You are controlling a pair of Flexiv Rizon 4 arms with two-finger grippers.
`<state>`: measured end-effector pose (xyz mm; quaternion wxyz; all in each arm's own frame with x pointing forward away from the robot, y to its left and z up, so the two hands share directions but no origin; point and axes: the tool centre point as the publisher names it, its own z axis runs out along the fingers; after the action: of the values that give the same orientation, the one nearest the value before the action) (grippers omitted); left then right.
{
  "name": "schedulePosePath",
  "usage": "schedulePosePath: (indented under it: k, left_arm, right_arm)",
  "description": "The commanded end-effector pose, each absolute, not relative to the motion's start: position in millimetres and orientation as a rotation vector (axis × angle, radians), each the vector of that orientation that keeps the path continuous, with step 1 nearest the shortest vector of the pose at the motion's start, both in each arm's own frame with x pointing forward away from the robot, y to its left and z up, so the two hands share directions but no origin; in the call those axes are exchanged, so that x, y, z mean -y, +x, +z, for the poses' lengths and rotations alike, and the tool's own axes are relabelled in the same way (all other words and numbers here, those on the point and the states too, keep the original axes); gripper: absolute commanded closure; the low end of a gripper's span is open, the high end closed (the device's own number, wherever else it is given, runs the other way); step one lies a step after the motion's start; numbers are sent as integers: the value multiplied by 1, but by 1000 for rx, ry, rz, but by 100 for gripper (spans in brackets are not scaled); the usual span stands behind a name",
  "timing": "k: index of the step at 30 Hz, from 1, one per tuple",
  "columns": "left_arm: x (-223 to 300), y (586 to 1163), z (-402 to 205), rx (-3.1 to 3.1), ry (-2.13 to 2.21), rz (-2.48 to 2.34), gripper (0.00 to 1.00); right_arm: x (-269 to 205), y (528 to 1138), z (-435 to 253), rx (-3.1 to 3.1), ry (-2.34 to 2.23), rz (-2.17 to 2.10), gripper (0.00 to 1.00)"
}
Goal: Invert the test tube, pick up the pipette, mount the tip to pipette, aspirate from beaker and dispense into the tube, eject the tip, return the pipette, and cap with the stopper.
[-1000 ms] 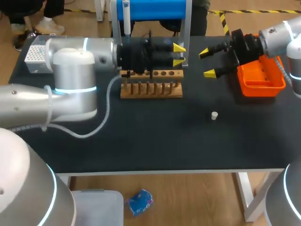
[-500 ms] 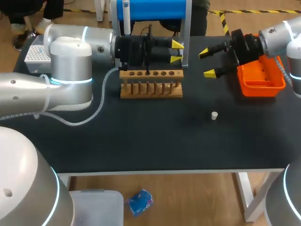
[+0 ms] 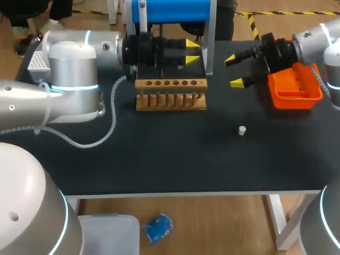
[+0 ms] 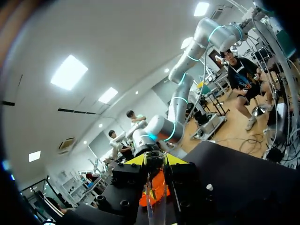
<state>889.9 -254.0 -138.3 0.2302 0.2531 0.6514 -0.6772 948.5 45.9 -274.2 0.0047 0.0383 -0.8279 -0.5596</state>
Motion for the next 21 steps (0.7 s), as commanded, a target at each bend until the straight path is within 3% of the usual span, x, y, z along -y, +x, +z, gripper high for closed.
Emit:
schedulePosePath:
  k: [1, 21]
  left_arm:
    - [255, 887, -138, -1789, 691, -1857, 100]
    - [246, 909, -135, -2000, 509, -2155, 100]
  right_arm:
    - [-45, 949, -274, 2593, 122, -1752, 0]
    - [-45, 949, -274, 2593, 122, -1752, 0]
